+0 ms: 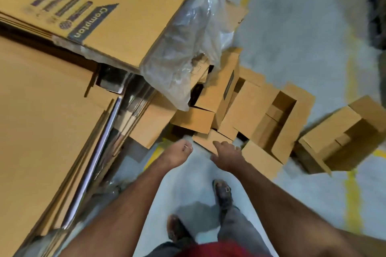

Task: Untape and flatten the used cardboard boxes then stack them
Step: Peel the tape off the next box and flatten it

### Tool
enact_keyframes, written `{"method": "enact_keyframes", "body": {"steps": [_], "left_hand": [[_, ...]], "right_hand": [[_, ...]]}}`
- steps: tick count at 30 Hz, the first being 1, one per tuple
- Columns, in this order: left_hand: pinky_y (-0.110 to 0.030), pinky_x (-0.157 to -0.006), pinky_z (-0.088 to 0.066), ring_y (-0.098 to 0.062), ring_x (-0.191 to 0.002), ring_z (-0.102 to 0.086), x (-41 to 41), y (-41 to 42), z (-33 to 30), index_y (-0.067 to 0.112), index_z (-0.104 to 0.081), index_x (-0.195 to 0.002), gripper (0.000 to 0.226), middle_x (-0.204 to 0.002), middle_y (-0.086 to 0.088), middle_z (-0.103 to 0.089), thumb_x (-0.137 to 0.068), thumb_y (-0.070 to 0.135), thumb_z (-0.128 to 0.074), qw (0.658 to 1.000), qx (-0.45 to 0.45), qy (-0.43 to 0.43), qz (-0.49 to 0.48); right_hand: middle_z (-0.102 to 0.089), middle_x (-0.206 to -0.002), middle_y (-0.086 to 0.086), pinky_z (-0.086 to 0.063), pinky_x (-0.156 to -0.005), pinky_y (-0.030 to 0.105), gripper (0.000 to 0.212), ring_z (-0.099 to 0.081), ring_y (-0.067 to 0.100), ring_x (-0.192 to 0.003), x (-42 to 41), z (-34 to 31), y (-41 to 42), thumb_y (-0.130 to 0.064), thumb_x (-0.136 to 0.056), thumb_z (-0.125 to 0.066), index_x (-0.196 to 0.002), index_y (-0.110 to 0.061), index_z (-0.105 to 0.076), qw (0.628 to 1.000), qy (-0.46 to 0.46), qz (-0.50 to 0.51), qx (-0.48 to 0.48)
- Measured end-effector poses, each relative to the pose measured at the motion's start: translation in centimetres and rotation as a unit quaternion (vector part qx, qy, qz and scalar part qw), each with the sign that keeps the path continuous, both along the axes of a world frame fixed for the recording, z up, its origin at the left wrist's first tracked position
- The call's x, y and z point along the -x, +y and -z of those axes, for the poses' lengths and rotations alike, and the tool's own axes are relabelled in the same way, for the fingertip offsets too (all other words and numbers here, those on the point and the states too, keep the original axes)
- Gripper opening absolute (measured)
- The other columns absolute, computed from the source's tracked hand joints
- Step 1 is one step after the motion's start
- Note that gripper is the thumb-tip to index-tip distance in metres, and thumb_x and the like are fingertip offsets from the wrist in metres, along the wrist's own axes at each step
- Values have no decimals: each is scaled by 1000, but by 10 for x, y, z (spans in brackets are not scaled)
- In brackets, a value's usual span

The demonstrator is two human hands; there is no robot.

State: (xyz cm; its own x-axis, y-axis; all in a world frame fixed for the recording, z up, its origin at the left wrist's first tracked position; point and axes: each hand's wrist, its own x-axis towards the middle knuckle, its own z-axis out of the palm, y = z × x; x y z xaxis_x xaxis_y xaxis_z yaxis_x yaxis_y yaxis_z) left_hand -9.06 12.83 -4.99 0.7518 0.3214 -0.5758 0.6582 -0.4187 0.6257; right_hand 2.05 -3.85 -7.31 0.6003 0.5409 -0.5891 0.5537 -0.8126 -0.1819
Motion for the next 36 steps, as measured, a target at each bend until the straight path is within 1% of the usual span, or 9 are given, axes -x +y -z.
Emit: {"method": "enact_keyframes", "body": {"steps": [6, 12, 14, 18, 22, 25, 28, 31, 36], "left_hand": [[-25, -62, -39, -13, -79, -52, -49, -6, 22, 21, -55, -96, 17, -90, 2, -57, -100, 34, -46, 1000, 20, 18, 12], [-28, -62, -33, -21, -74, -49, -125, -27, 53, 26, -48, -84, 19, -75, 0, -48, -101, 21, -41, 1000, 13, 26, 13], [-32, -62, -35, -33, -80, -56, -155, -38, 85, 28, -44, -77, 24, -76, -8, -52, -100, 20, -41, 999, 8, 44, 31], [-29, -71, -37, -32, -97, -59, -222, -77, 157, 14, -54, -101, 13, -105, -15, -64, -101, 19, -41, 996, 20, 82, 38], [-27, -64, -32, -23, -76, -52, -298, -136, 243, 13, -51, -83, 17, -74, 0, -52, -99, 17, -46, 986, 59, 100, 121], [-27, -58, -30, -22, -70, -53, -351, -179, 305, 17, -46, -78, 22, -68, 5, -48, -98, 22, -48, 976, 63, 110, 176], [-29, -65, -36, -34, -90, -62, -387, -208, 370, 10, -57, -97, 23, -90, -15, -64, -98, 31, -47, 970, 48, 128, 202], [-36, -93, -45, -36, -118, -53, -412, -217, 423, 8, -53, -127, 42, -128, -17, -57, -98, 37, -48, 957, -37, 162, 237], [-45, -102, -38, -41, -123, -45, -442, -193, 487, 1, -51, -125, 40, -130, -25, -50, -95, 29, -51, 941, -222, 126, 224]], "right_hand": [[-51, -134, 14, -36, -104, 50, 54, -48, 35, -125, -48, 17, -8, -45, -97, -51, -142, -18, -37, 1000, 9, 17, -13], [-54, -130, 14, -47, -96, 46, 57, -53, 36, -117, -120, 60, -31, -45, -95, -52, -142, -18, -36, 997, 40, 49, -34], [-52, -131, 13, -46, -96, 48, 55, -52, 35, -117, -148, 87, -44, -42, -94, -53, -141, -18, -36, 993, 61, 92, -50], [-50, -133, 12, -43, -99, 48, 57, -49, 35, -121, -200, 154, -84, -35, -95, -54, -146, -19, -33, 985, 63, 146, -60], [-40, -147, 10, -34, -107, 47, 63, -40, 33, -131, -246, 230, -131, -34, -96, -53, -152, -23, -25, 985, 36, 168, -17], [-42, -143, 14, -36, -104, 47, 64, -42, 36, -129, -270, 290, -175, -32, -94, -55, -151, -20, -27, 971, 27, 238, -5], [-40, -147, 12, -33, -110, 47, 65, -38, 34, -134, -285, 343, -214, -29, -92, -57, -150, -21, -28, 956, 35, 289, 18], [-35, -148, 12, -33, -109, 48, 67, -36, 34, -135, -292, 394, -240, -28, -92, -59, -150, -24, -27, 954, 37, 294, 48], [-19, -153, 19, -35, -107, 54, 67, -27, 40, -139, -302, 458, -259, -34, -93, -58, -150, -31, -23, 943, 28, 326, 68]]}}
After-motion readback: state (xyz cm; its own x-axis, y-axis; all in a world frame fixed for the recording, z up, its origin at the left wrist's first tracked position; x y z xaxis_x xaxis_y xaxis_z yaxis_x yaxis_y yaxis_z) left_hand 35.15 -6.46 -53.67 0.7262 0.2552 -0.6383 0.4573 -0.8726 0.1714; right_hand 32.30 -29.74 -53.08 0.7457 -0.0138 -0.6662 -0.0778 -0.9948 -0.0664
